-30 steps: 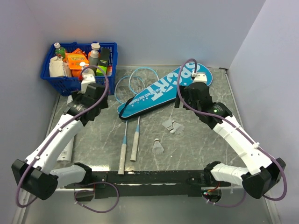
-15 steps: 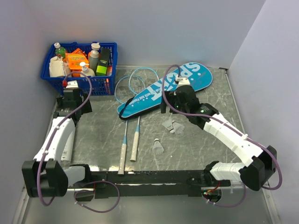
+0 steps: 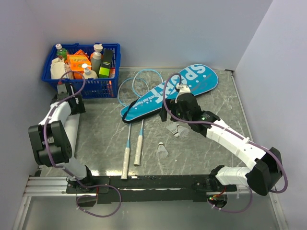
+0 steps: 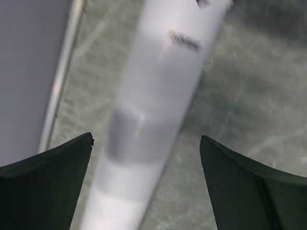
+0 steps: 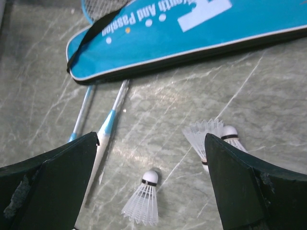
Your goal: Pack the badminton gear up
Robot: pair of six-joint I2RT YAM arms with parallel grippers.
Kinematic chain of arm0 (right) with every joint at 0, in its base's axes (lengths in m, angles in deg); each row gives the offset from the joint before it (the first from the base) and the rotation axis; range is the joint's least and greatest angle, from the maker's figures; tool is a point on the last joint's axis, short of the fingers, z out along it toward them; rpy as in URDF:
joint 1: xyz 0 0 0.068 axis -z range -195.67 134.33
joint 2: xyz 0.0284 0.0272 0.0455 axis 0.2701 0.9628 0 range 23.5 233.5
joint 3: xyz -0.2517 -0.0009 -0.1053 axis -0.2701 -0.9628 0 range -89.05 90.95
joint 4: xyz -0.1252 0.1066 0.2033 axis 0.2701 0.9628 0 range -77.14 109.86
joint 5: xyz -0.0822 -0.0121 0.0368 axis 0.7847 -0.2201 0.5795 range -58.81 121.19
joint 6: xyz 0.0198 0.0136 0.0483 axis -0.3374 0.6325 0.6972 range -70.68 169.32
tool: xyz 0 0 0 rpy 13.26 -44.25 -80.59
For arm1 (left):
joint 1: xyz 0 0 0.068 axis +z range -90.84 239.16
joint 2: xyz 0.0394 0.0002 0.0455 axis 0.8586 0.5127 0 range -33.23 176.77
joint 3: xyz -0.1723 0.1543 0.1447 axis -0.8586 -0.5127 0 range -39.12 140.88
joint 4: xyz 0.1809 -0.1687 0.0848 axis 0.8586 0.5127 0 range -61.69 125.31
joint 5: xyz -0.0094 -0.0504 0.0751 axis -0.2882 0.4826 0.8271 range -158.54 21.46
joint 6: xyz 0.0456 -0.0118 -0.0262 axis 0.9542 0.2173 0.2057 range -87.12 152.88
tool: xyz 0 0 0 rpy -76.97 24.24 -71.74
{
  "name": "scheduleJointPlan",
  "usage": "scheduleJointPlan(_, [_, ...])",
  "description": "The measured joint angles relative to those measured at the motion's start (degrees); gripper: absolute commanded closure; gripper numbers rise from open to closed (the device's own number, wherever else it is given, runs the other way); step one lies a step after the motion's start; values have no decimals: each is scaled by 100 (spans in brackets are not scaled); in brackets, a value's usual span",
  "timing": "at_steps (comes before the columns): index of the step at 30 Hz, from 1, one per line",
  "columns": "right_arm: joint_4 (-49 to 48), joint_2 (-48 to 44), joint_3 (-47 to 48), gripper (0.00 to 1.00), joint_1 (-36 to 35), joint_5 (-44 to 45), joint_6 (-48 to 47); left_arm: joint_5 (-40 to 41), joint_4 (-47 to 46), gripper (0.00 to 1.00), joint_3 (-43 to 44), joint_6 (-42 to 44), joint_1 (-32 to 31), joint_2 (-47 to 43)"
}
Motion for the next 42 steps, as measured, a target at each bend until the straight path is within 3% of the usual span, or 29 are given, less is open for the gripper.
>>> scheduleJointPlan(6, [-195, -7, -323, 0, -59, -153, 17, -201, -221, 4, 566, 330, 297, 623])
scheduleJointPlan(13, [-356, 4, -330, 0, -63, -210, 20, -531, -275, 10, 334, 651, 306, 890])
scheduleJointPlan(25, [-599, -74, -737, 0, -63, -345, 146, -866, -791, 40, 15, 1014, 186, 883])
scheduleJointPlan(28, [-603, -254, -931, 0, -63, -345, 195, -798, -907, 57, -33, 1047, 59, 881])
scheduleJointPlan(29, [-592, -306, -966, 0, -63, -343, 212, -765, -940, 72, -52, 1051, 24, 872])
scheduleJointPlan(35, [-584, -660, -1106, 0, -63, -348, 332, -601, -1268, 97, -492, 1067, -219, 581])
scheduleJointPlan(42, [-511, -887, -1169, 0, -173, -343, 452, -380, -951, 99, -927, 988, -944, -76])
